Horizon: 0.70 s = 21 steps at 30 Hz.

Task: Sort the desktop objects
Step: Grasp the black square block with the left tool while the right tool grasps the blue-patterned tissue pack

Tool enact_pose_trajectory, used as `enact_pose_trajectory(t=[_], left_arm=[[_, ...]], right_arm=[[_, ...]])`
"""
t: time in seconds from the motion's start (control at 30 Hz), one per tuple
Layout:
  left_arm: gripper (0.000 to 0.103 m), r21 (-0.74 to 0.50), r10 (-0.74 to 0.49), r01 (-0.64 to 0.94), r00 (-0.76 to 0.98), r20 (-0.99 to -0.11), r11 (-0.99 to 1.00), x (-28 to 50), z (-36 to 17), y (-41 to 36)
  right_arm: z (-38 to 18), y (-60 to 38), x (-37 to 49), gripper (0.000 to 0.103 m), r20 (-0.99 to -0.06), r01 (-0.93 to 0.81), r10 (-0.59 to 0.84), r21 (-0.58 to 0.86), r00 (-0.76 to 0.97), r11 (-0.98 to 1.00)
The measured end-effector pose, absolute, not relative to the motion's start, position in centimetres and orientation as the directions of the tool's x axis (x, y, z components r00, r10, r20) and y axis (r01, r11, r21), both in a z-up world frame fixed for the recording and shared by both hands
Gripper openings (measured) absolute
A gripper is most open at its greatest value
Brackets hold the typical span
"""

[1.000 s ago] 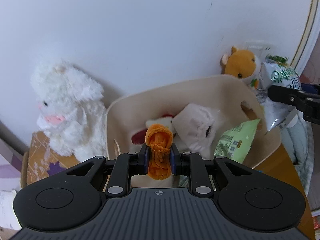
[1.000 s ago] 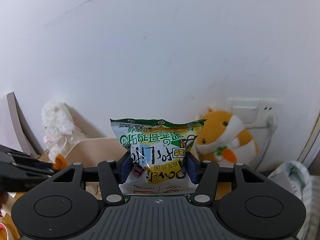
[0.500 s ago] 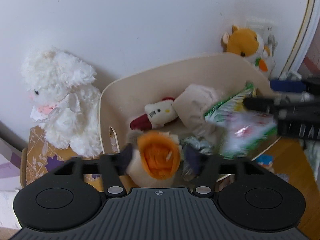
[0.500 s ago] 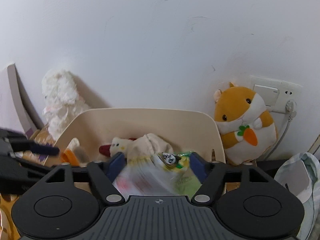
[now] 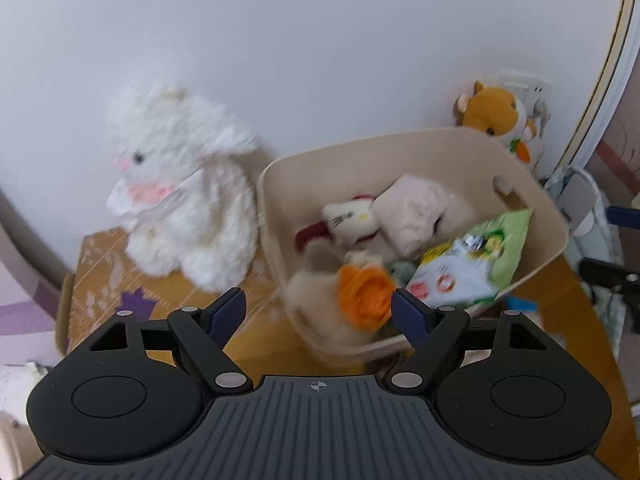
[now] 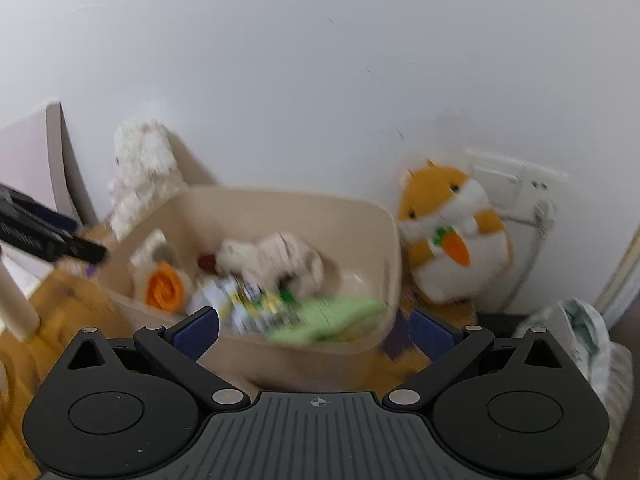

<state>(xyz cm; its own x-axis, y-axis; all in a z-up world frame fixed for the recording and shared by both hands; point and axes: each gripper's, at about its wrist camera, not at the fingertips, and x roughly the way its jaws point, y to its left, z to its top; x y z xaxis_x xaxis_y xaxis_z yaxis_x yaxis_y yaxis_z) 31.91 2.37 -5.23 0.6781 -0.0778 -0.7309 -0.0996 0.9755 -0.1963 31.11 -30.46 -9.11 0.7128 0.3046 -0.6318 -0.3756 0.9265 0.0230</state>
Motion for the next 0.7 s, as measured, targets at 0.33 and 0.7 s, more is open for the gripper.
enact_pose_trajectory(t=[0.33,0.7], left_arm=[[0.081,-0.111,-0.018,-0.135,0.552,-0.834,0.985,28.7,-11.7,4.1],[0.081,-0.111,-0.029,-0.149,0.471,-0.882,0.983,29.2,-16.1,3.1]], right_arm=[[-14.9,-34.0,27.8,0.103,-0.749,-0.277,0.198,0.02,0.633,0.961],[-19.0,-32.3,27.0,0.103,-0.814,-0.196,0.159,0.057,0.559,0.979]])
